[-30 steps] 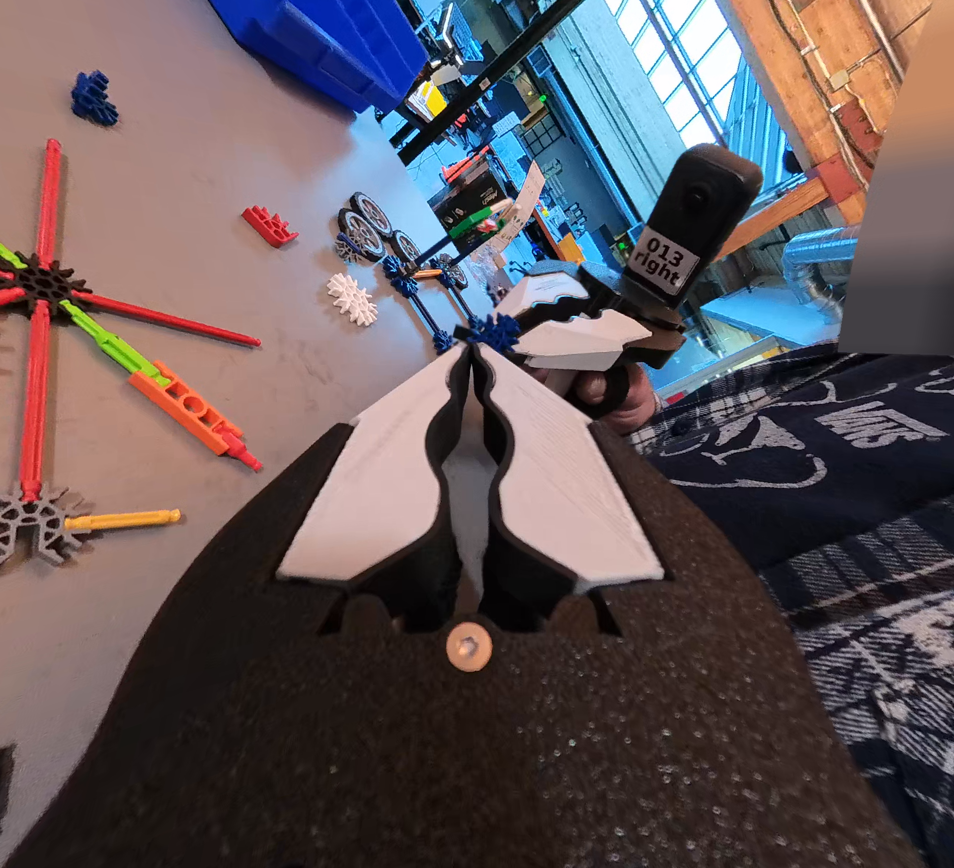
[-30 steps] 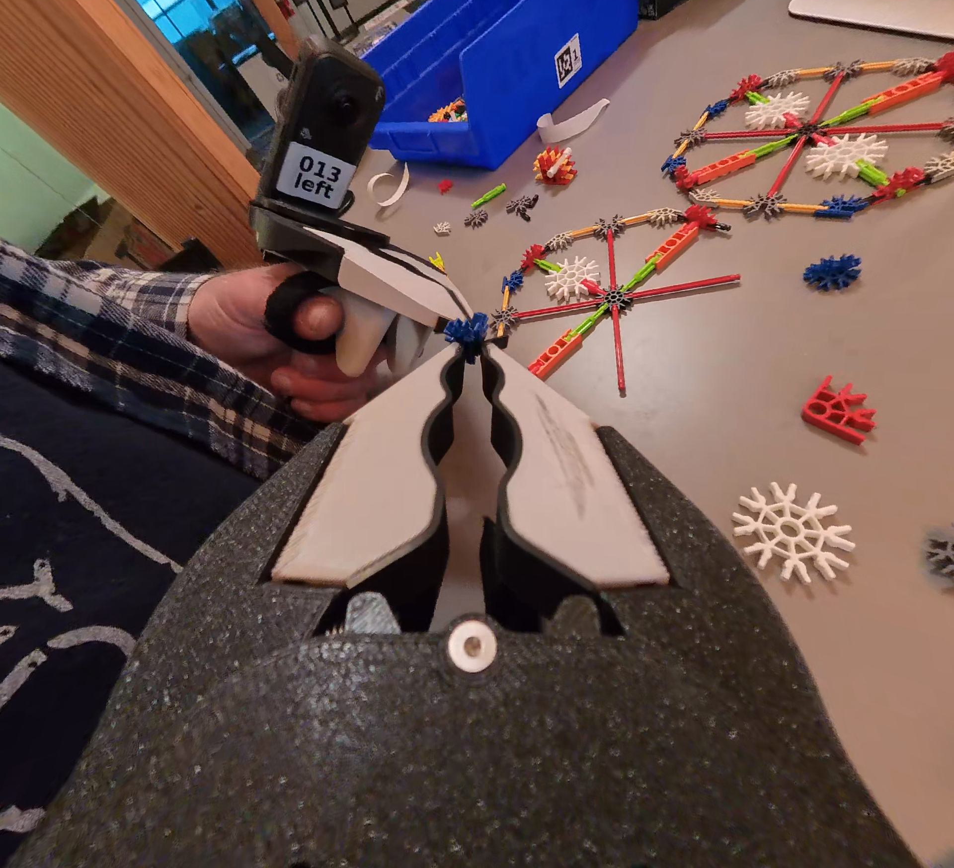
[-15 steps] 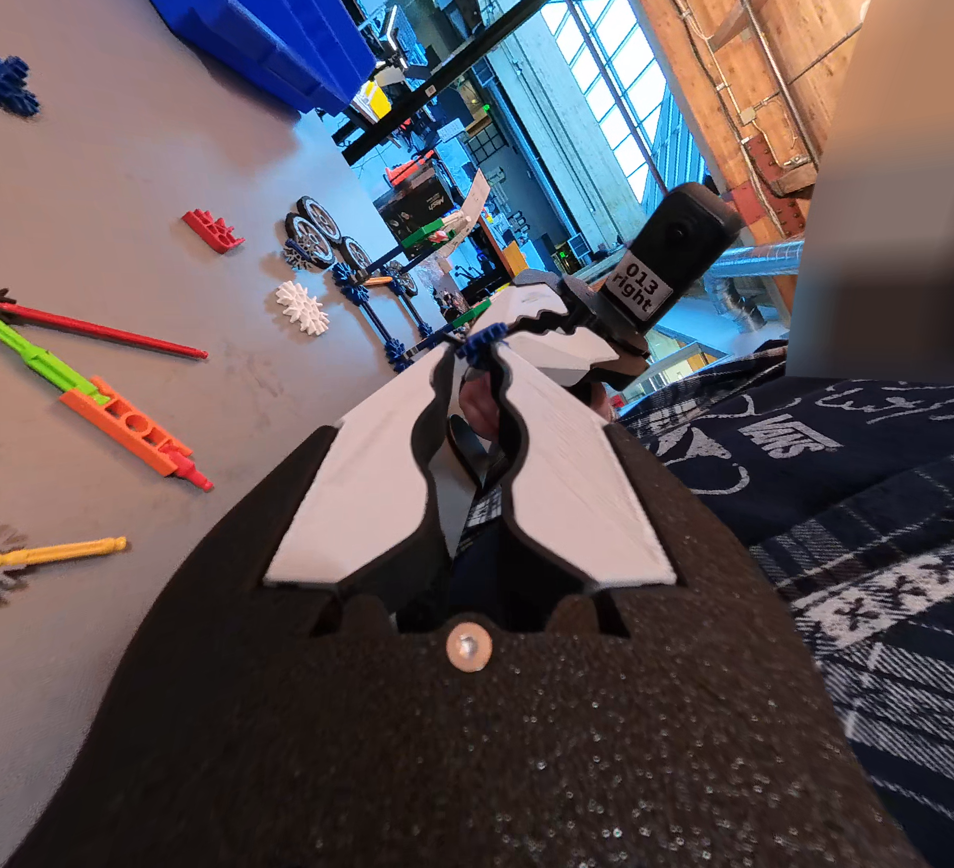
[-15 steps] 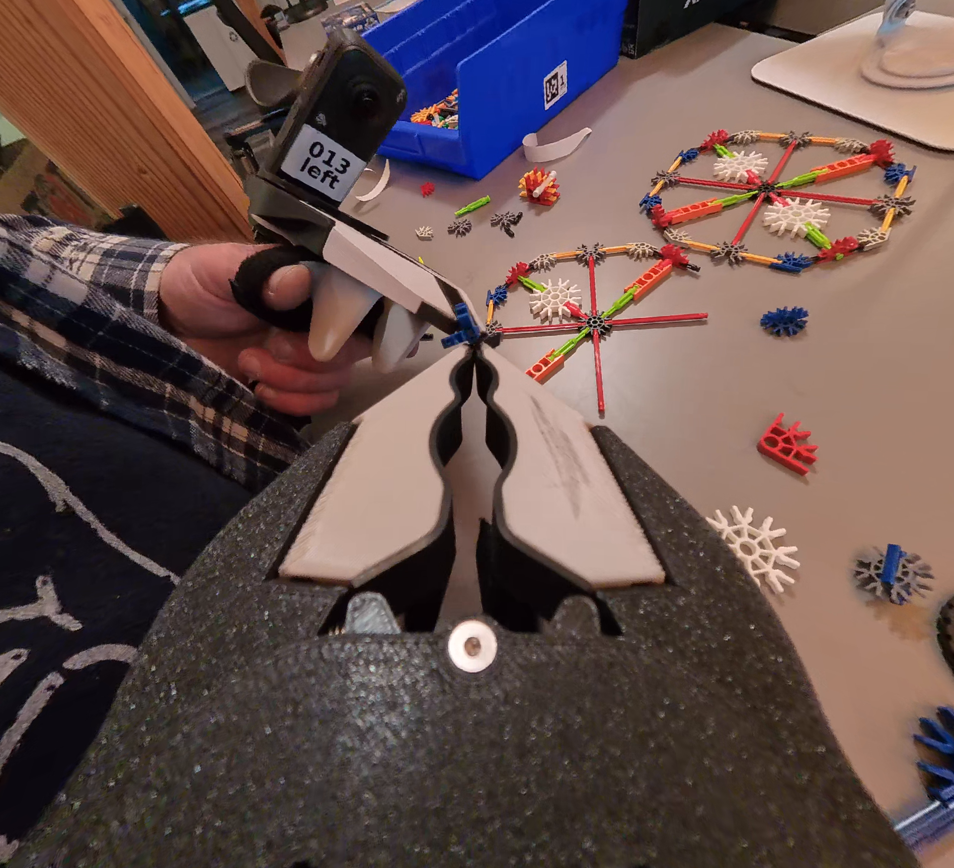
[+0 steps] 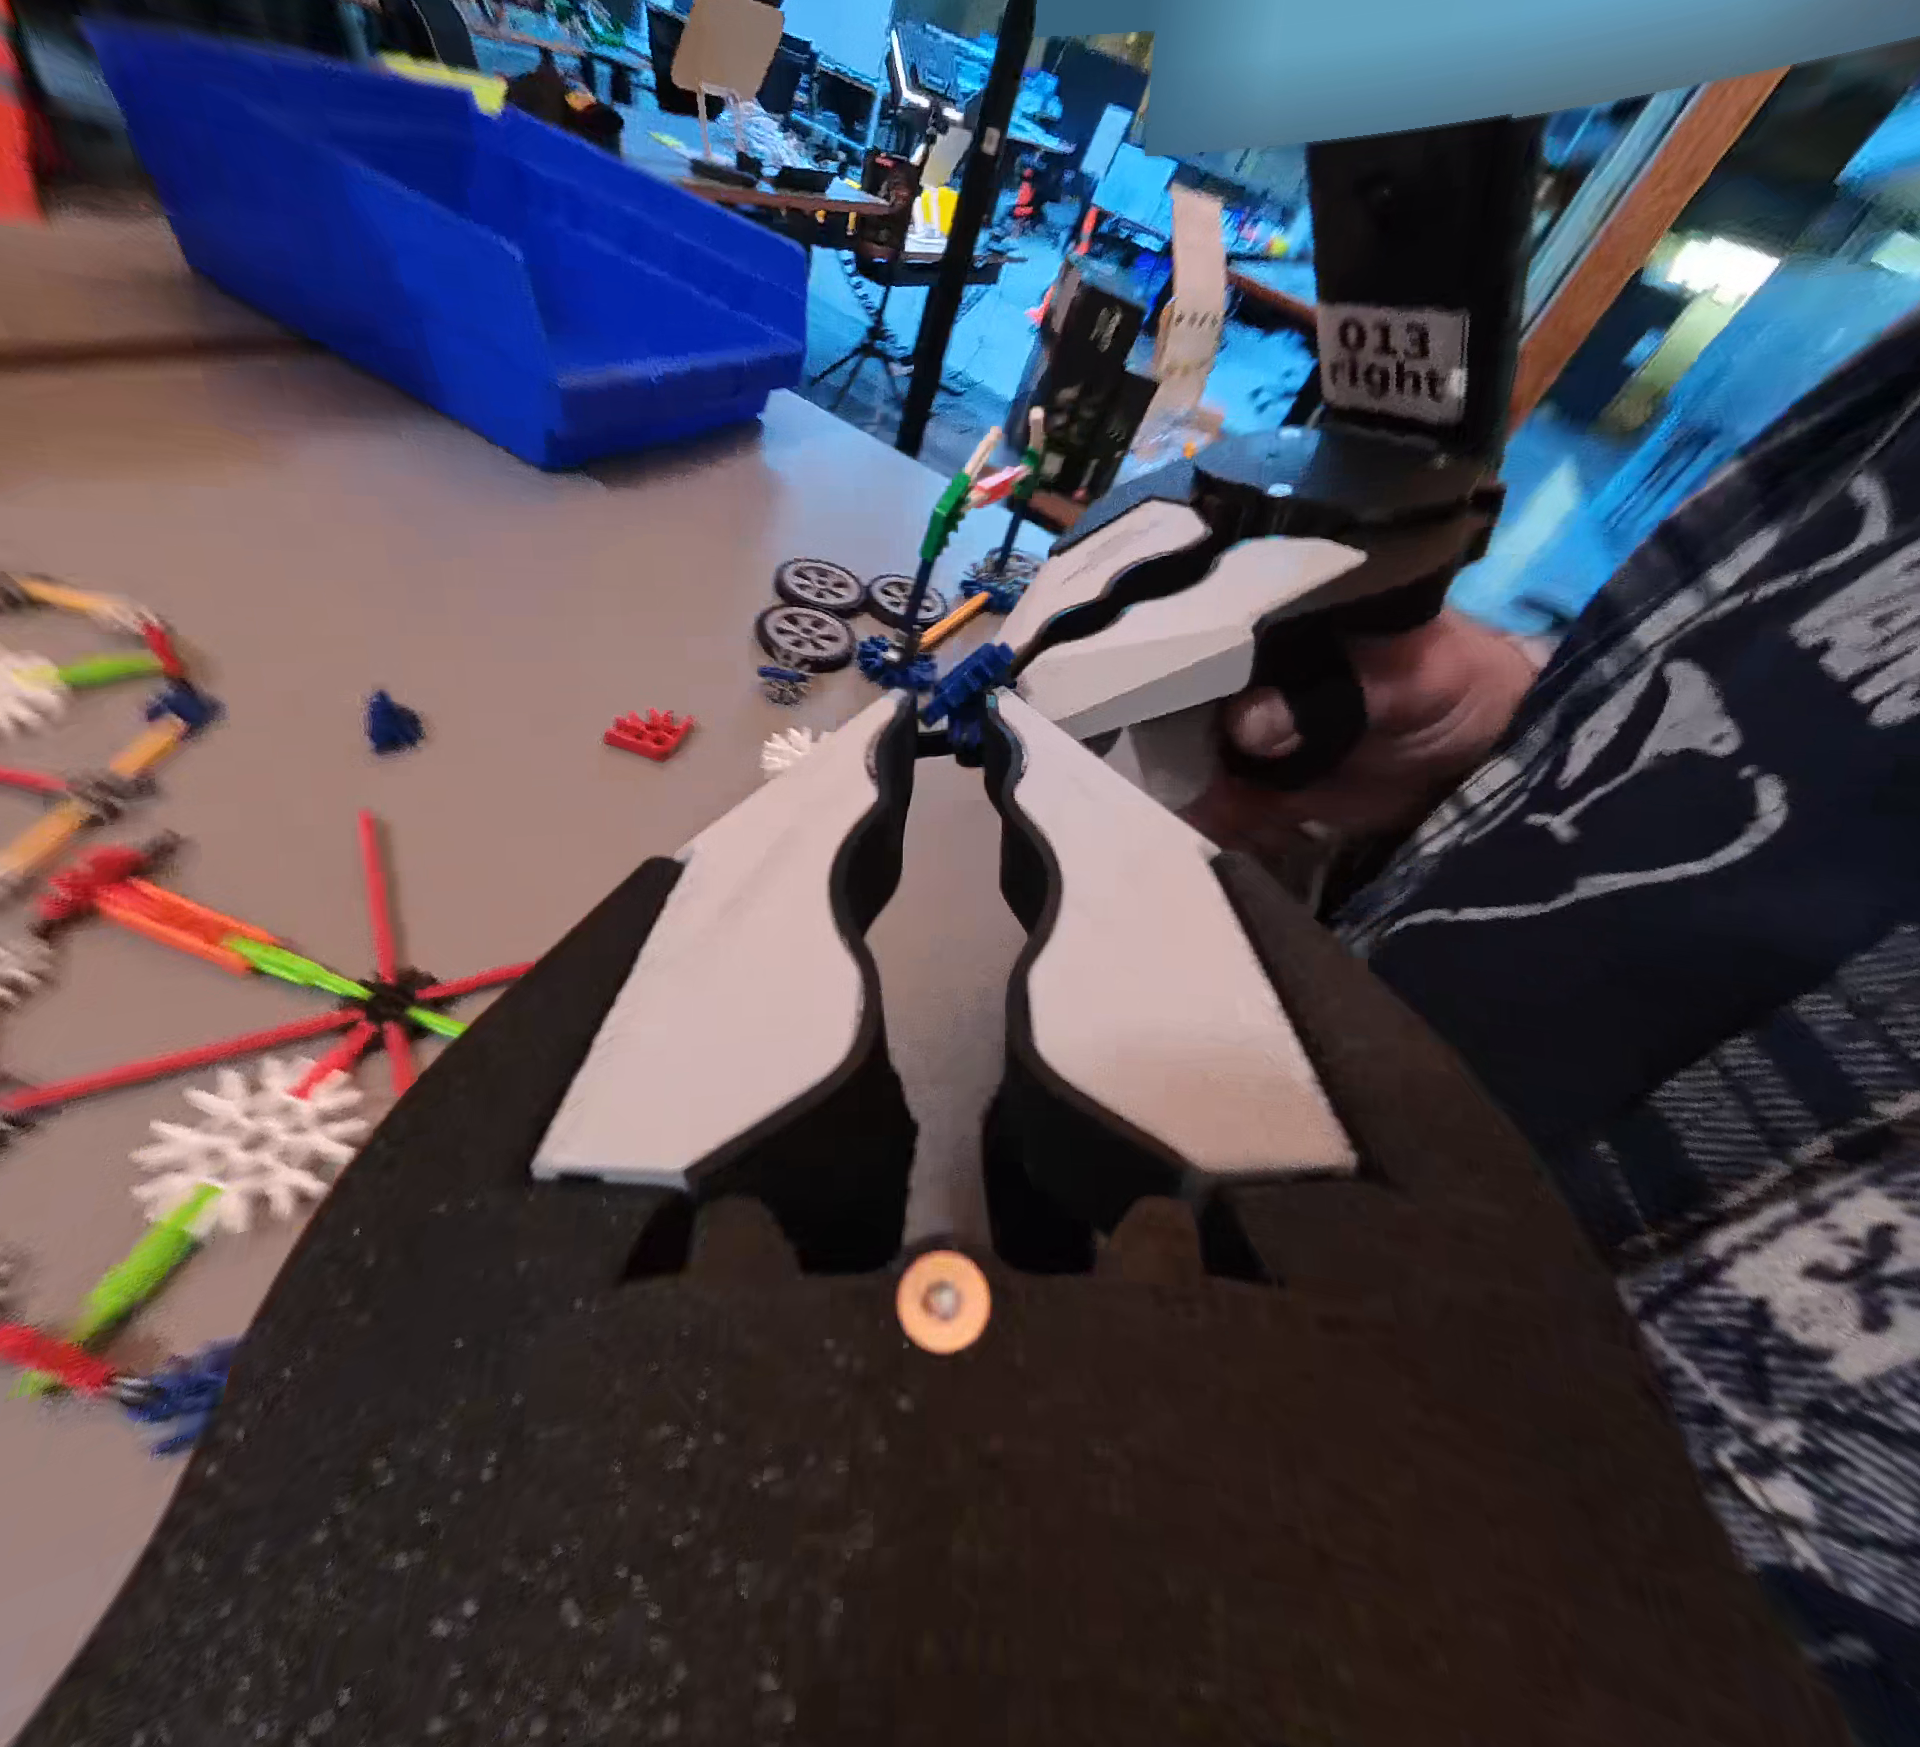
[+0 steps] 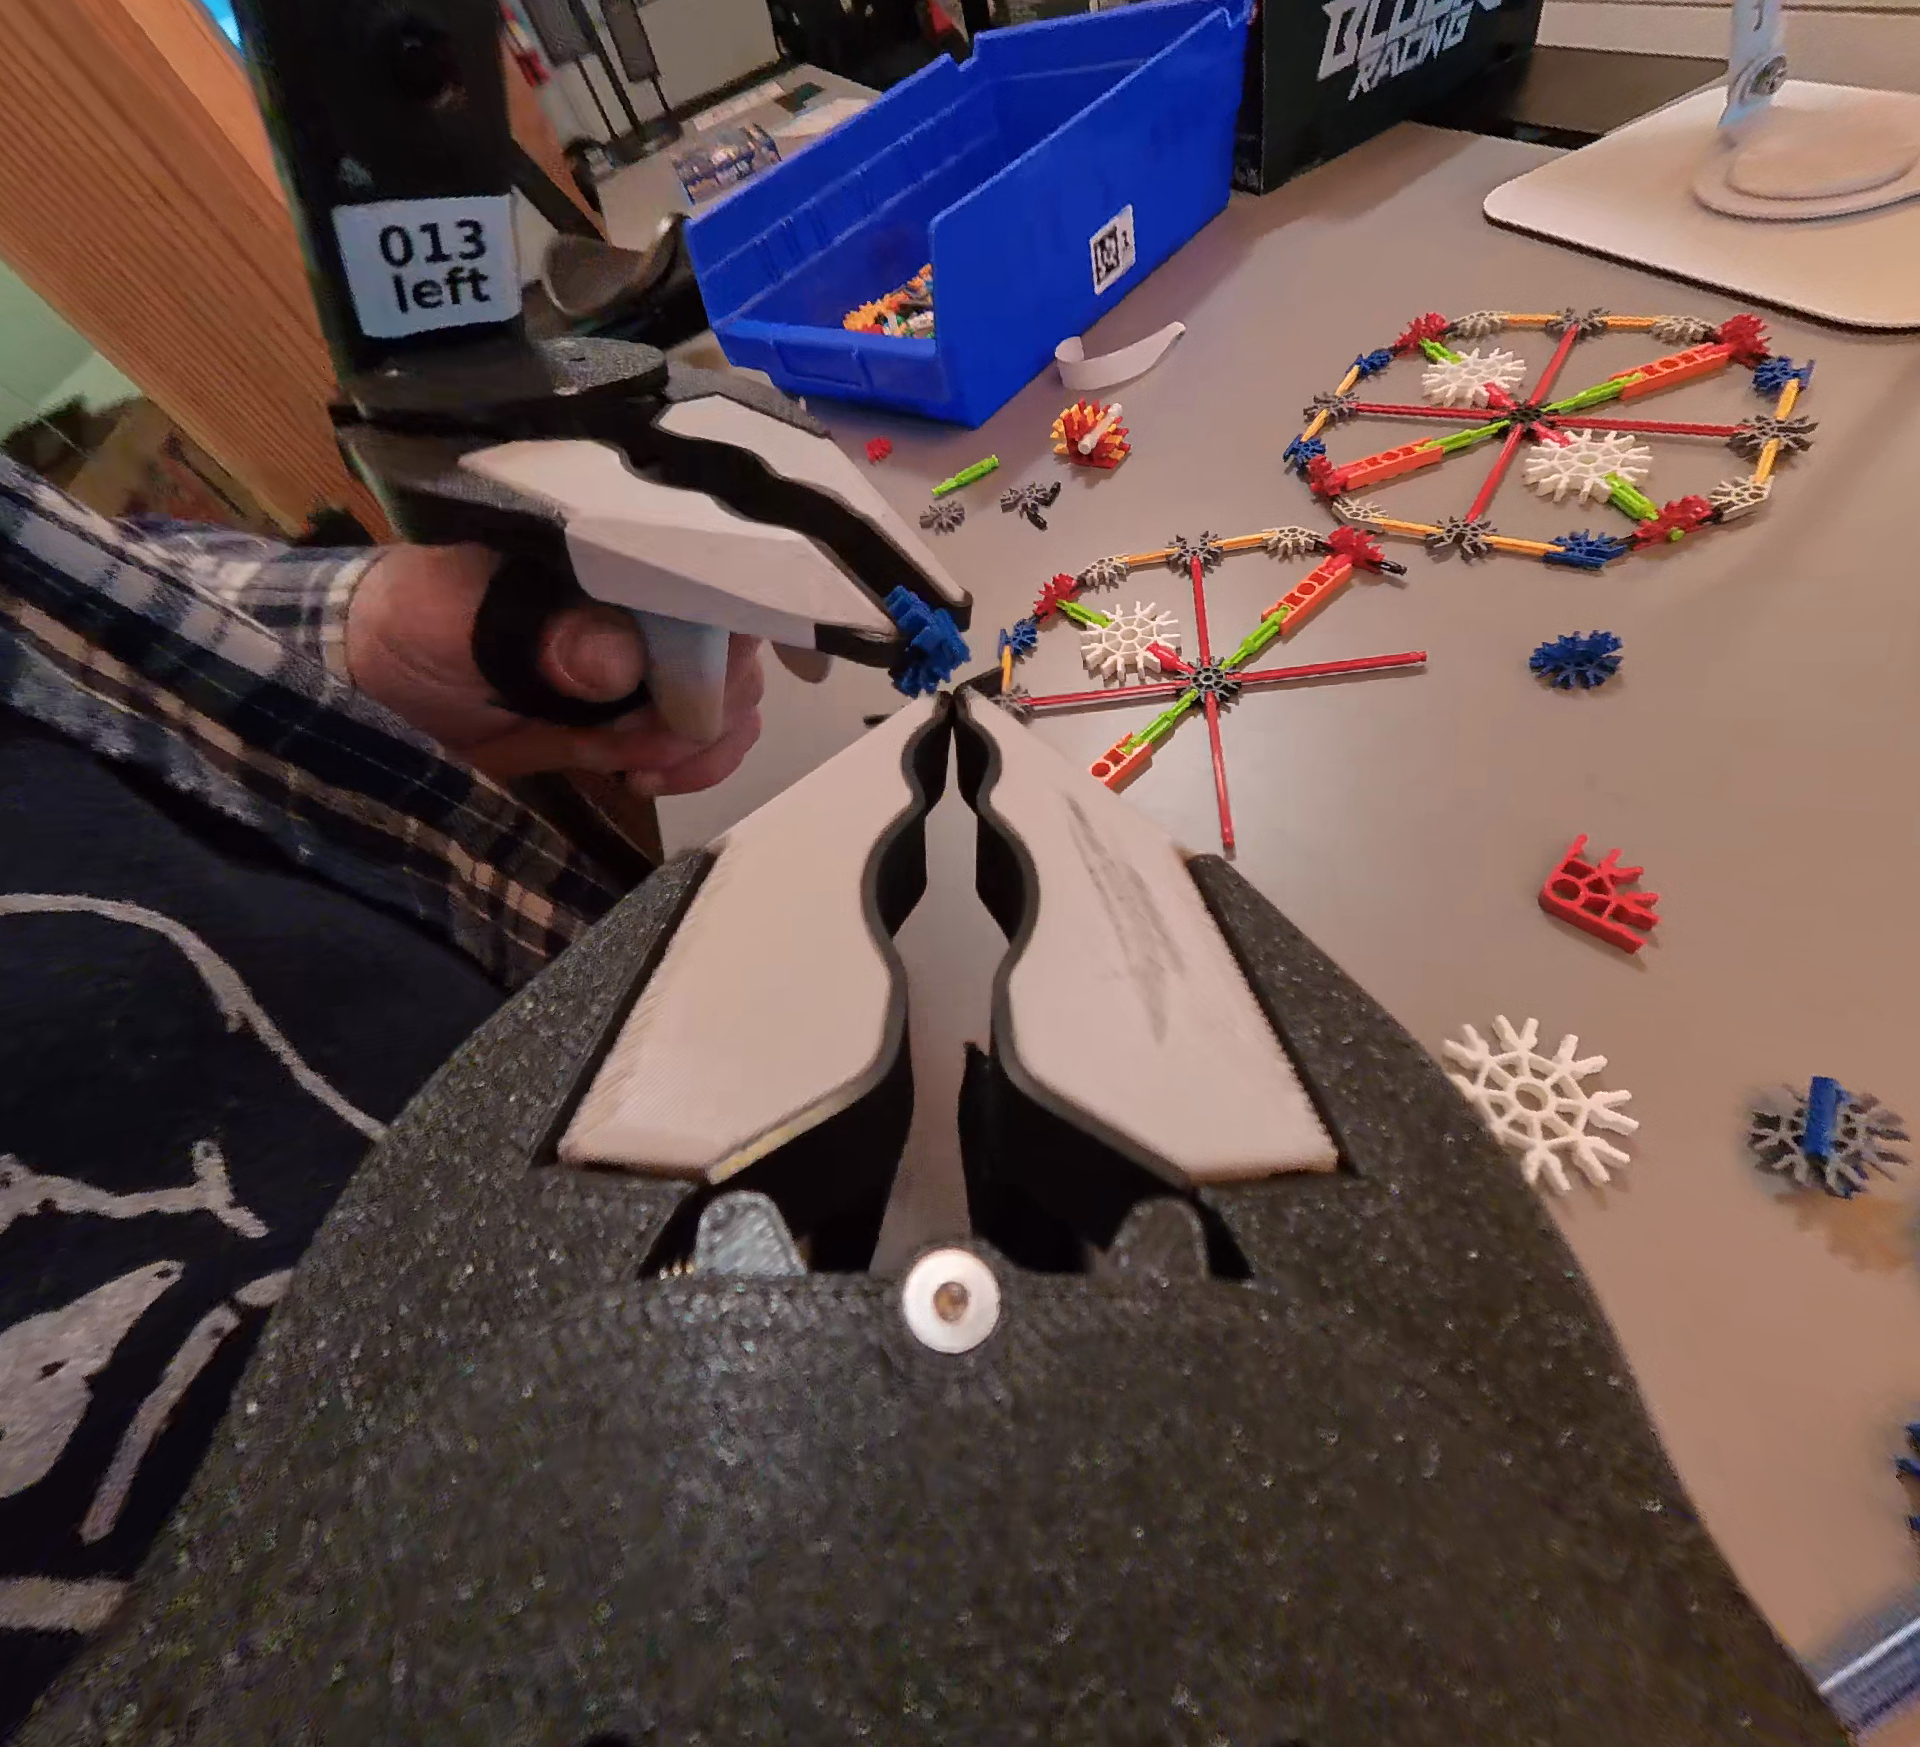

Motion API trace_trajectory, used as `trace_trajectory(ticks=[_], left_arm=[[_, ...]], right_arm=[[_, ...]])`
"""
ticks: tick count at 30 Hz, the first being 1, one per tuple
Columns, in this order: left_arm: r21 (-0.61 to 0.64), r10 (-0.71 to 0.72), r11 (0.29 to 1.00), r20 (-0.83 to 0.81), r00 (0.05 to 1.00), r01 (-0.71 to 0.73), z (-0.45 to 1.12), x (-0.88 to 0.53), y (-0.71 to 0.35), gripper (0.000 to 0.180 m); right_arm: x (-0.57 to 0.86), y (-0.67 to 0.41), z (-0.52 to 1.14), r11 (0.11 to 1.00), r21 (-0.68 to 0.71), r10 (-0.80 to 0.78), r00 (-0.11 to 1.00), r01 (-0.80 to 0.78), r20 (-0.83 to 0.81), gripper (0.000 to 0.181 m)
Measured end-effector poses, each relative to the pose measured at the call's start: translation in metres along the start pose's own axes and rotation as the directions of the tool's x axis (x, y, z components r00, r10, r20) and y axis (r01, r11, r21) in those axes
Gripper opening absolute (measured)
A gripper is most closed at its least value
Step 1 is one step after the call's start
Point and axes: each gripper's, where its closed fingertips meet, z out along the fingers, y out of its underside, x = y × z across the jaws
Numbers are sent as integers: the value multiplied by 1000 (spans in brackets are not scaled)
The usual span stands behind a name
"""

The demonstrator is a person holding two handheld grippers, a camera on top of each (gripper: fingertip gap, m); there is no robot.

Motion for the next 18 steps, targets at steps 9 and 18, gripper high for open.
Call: trace_trajectory(ticks=[9,18], left_arm=[[-63,296,954,57,954,-292,3,11,-10,9],[-88,376,925,66,924,-369,4,12,-12,9]], right_arm=[[-1,-12,-16,973,112,189,973,-204,130,0],[-2,-18,-30,924,169,293,918,-344,266,9]])
